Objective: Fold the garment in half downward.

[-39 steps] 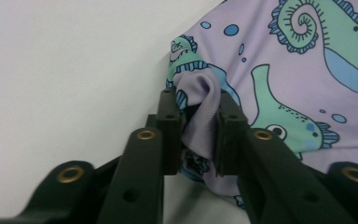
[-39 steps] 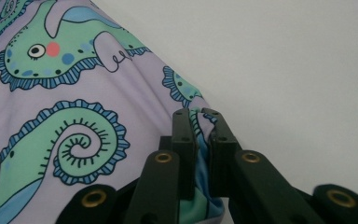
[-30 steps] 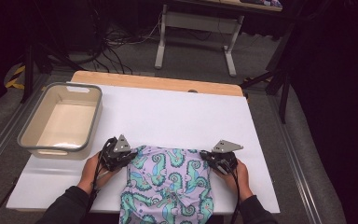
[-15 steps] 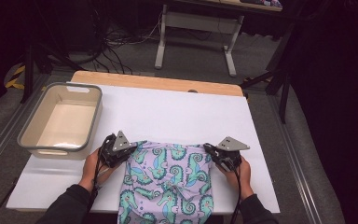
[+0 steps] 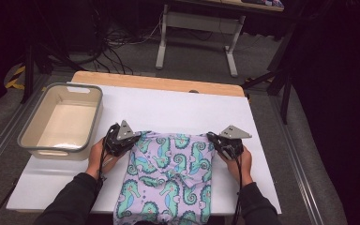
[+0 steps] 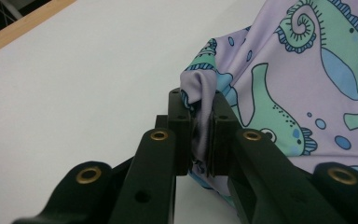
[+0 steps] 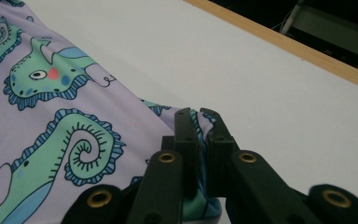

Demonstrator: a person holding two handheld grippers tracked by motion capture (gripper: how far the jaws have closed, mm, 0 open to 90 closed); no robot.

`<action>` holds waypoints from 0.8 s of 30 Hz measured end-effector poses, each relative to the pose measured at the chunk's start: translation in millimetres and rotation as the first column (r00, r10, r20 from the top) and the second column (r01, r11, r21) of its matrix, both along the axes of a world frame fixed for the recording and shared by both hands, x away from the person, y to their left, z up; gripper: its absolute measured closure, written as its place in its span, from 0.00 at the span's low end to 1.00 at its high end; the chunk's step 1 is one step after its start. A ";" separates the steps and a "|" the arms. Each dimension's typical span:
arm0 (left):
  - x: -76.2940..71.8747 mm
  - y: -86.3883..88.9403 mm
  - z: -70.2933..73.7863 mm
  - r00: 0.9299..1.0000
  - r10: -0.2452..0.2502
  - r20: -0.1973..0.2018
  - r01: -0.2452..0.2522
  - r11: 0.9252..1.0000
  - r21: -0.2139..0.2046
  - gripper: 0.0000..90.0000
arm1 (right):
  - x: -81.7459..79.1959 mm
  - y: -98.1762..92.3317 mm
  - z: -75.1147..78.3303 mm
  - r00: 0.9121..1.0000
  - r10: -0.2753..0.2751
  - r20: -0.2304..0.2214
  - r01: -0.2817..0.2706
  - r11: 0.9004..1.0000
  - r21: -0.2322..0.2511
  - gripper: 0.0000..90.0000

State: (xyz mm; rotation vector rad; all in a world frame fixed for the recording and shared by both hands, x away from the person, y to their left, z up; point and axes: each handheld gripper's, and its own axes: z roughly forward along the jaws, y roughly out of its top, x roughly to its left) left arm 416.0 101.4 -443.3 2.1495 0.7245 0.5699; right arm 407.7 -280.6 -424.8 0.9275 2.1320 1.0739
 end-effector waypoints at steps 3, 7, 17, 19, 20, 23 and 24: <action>9.0 -3.1 2.5 1.000 0.012 0.008 -0.013 1.000 0.010 0.93 | 9.5 3.5 4.8 1.000 -0.013 0.014 0.013 1.000 -0.023 0.96; 21.7 -6.4 6.4 0.999 0.031 0.017 -0.031 0.999 0.013 0.93 | 21.8 8.2 14.6 0.999 -0.028 0.032 0.030 0.998 -0.059 0.96; 51.2 -10.3 17.6 0.996 0.088 0.035 -0.089 0.996 0.017 0.93 | 58.0 14.0 24.8 0.996 -0.083 0.041 0.086 0.994 -0.071 0.96; 56.3 -9.7 18.9 0.994 0.102 0.030 -0.102 0.995 0.010 0.92 | 64.3 15.7 22.9 0.995 -0.095 0.040 0.098 0.993 -0.072 0.96; 58.9 -9.0 19.4 0.993 0.114 0.034 -0.114 0.993 0.007 0.92 | 67.2 16.5 22.2 0.994 -0.100 0.040 0.103 0.992 -0.068 0.96; 68.0 -7.1 19.9 0.990 0.138 0.011 -0.138 0.990 -0.008 0.92 | 75.8 19.5 21.7 0.993 -0.112 0.042 0.115 0.992 -0.060 0.96; 69.6 -7.5 19.6 0.989 0.145 0.008 -0.145 0.989 -0.009 0.92 | 78.7 20.5 21.7 0.993 -0.115 0.038 0.117 0.992 -0.057 0.96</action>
